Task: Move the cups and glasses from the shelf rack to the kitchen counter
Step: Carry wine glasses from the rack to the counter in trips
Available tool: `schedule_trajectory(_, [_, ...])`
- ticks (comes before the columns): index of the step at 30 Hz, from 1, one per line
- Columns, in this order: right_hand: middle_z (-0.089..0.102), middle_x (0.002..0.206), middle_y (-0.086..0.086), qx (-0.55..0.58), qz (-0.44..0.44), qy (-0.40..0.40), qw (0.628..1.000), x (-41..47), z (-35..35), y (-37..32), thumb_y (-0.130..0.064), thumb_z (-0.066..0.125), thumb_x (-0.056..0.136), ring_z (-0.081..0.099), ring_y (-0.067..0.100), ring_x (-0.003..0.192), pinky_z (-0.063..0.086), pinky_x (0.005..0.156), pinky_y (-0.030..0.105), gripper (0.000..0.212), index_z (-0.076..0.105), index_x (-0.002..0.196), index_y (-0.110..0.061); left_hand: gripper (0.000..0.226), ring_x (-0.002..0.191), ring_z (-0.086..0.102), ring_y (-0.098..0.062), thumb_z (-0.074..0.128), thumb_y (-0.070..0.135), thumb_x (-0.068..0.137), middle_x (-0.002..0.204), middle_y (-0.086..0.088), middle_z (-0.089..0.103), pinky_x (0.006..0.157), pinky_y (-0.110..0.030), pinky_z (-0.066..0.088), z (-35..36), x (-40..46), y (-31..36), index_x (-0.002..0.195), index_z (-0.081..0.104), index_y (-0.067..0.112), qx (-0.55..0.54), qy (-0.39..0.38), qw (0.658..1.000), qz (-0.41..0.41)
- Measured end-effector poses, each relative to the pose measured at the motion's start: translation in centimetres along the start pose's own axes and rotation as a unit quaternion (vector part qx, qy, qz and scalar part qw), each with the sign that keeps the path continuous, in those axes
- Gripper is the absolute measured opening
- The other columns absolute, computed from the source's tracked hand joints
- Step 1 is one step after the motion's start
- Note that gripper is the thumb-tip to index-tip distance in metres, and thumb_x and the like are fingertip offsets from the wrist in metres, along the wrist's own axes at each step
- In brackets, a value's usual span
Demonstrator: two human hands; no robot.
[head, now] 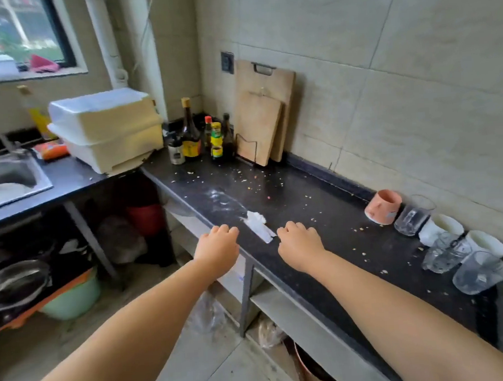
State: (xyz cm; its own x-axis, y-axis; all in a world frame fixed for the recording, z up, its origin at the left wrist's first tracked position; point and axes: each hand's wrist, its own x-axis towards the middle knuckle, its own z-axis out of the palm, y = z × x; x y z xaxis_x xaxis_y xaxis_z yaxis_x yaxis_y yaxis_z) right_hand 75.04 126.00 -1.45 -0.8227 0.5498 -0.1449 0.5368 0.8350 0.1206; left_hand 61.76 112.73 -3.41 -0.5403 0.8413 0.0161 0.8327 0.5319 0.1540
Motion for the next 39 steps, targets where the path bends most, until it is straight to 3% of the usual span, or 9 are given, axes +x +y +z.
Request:
schedule_trajectory(6, [0.047, 0.131, 0.013, 0.005, -0.152, 0.006, 0.988, -1.3, -1.0, -18.0, -0.023, 0.038, 0.097, 0.044, 0.032, 0.123, 0.040, 0.097, 0.043, 0.032, 0.047, 0.125, -0.010, 0.029, 0.120, 0.047, -0.029, 0.041, 0.026, 0.095, 0.122, -0.010, 0.052, 0.092, -0.041, 0.040, -2.2, -13.7, -14.0, 0.120, 0.050, 0.012, 0.013, -0.015, 0.987, -0.160])
schedule_trajectory(12, [0.049, 0.127, 0.013, -0.021, -0.284, 0.001, 0.958, -2.6, -1.5, -34.3, -0.022, 0.041, 0.094, 0.045, 0.032, 0.122, 0.040, 0.095, 0.043, 0.031, 0.049, 0.121, -0.009, 0.031, 0.121, 0.047, -0.030, 0.043, 0.029, 0.094, 0.124, -0.010, 0.053, 0.092, -0.040, 0.042, -3.6, -25.8, -25.0, 0.117, 0.051, 0.010, 0.003, 0.003, 0.950, -0.311])
schedule_trajectory(19, [0.050, 0.130, 0.012, -0.068, -0.433, 0.018, 0.899, -2.5, -2.6, -50.8, -0.028, 0.041, 0.095, 0.045, 0.031, 0.124, 0.039, 0.096, 0.043, 0.036, 0.047, 0.125, -0.010, 0.032, 0.116, 0.051, -0.029, 0.040, 0.034, 0.095, 0.120, -0.010, 0.055, 0.092, -0.041, 0.045, -5.3, -36.3, -36.2, 0.117, 0.052, 0.013, -0.004, 0.012, 0.887, -0.462])
schedule_trajectory(24, [0.048, 0.133, 0.013, -0.078, -0.507, 0.031, 0.858, -0.5, -5.0, -61.1, -0.032, 0.040, 0.096, 0.044, 0.032, 0.125, 0.038, 0.098, 0.045, 0.039, 0.045, 0.128, -0.011, 0.031, 0.109, 0.055, -0.024, 0.042, 0.035, 0.096, 0.116, -0.005, 0.057, 0.091, -0.038, 0.050, -7.0, -39.4, -44.0, 0.119, 0.052, 0.018, -0.022, 0.047, 0.834, -0.549])
schedule_trajectory(33, [0.047, 0.132, 0.013, -0.094, -0.603, 0.048, 0.790, 0.5, -8.2, -79.4, -0.034, 0.038, 0.097, 0.042, 0.032, 0.125, 0.039, 0.097, 0.045, 0.039, 0.044, 0.129, -0.012, 0.037, 0.124, 0.046, -0.025, 0.041, 0.034, 0.096, 0.130, -0.006, 0.051, 0.101, -0.040, 0.041, -10.5, -46.6, -54.8, 0.128, 0.048, 0.017, -0.026, 0.070, 0.787, -0.612])
schedule_trajectory(39, [0.049, 0.129, 0.014, -0.068, -0.634, 0.059, 0.768, -2.1, -9.1, -92.8, -0.034, 0.038, 0.097, 0.045, 0.033, 0.121, 0.041, 0.094, 0.045, 0.039, 0.044, 0.129, -0.012, 0.039, 0.125, 0.046, -0.026, 0.039, 0.038, 0.095, 0.134, -0.006, 0.051, 0.101, -0.042, 0.043, -12.0, -54.3, -65.4, 0.128, 0.049, 0.018, -0.027, 0.070, 0.759, -0.647])
